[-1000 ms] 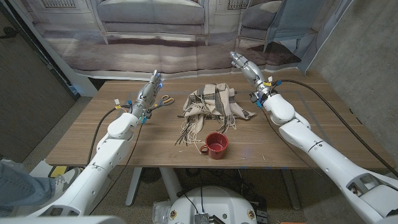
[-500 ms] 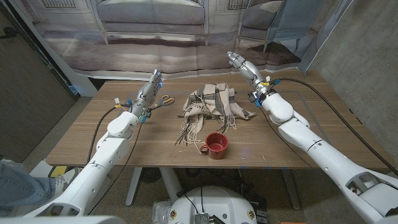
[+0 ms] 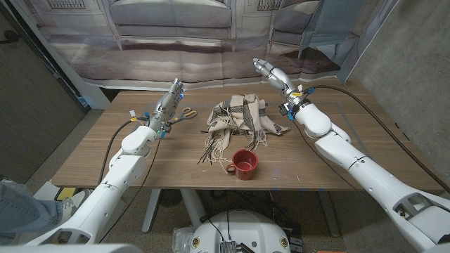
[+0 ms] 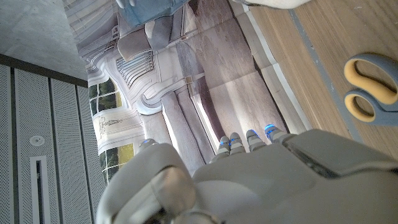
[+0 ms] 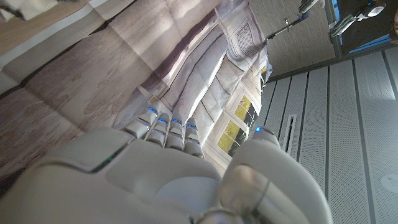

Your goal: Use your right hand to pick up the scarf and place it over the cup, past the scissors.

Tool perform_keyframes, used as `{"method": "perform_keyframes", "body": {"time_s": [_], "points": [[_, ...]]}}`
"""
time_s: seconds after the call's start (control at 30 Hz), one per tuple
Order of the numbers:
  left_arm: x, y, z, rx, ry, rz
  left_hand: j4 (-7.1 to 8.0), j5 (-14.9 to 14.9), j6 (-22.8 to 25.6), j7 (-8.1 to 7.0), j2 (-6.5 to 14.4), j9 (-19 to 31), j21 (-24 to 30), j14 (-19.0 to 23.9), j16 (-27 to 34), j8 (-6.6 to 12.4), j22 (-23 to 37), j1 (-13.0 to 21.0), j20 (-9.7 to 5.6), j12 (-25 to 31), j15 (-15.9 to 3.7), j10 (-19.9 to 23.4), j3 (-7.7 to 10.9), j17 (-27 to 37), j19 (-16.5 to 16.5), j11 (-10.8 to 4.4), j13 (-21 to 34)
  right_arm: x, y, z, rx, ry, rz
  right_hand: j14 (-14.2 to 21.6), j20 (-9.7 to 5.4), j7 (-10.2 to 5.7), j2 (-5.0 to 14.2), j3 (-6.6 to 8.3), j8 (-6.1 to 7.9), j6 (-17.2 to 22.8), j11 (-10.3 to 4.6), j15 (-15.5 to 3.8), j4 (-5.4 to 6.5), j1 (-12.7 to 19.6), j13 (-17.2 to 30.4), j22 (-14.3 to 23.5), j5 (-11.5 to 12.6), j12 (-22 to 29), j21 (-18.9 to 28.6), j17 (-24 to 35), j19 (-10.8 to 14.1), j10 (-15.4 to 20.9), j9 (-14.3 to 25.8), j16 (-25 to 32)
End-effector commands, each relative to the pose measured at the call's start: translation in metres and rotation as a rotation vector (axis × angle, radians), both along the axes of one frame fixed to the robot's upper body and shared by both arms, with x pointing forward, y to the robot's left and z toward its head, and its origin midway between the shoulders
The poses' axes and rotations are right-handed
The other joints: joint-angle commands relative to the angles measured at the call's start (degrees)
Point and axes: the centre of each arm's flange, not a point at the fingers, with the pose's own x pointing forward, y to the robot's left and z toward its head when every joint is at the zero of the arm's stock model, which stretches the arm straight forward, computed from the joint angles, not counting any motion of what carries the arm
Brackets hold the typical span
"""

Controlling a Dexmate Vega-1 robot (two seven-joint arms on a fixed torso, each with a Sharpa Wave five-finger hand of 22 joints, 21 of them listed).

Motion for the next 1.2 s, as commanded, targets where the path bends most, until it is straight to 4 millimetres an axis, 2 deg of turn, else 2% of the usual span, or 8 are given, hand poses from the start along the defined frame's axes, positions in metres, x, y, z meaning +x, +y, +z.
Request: {"method": "perform_keyframes", "body": {"time_s": [0.03,1.2], "points": [[-0.002,0.000,0.000,0.004,-0.003,0.000,-0.12,0.4,0.3,0.09,0.0,0.3,0.0,-0.1,-0.3,-0.24,0.1,0.8,0.21,-0.2,-0.13,0.2,-0.51,0.1,-3.3,-0.17,0.1,-0.003,0.006,0.004,-0.064,-0.012,-0.023,-0.5,-0.16,-0.20,0.17,0.17,-0.09,0.0,-0.05,0.19,-0.32,0.7,0.2,0.2,0.1,-0.4,-0.1,0.3,-0.2,-0.1,0.3,-0.4],[-0.003,-0.009,-0.005,0.014,0.008,-0.012,-0.17,0.4,0.7,-0.14,0.2,0.3,-0.2,0.2,-0.4,-0.36,0.1,1.1,0.34,-0.3,-0.40,0.6,-0.92,0.1,-3.2,-0.61,0.1,-0.012,0.022,0.005,-0.195,-0.105,-0.103,-0.8,-0.05,-0.31,0.27,0.07,-0.12,-0.1,-0.13,0.21,-0.55,0.9,0.2,0.2,0.1,-0.6,-0.1,0.3,-0.7,-0.5,0.3,-0.4]]}}
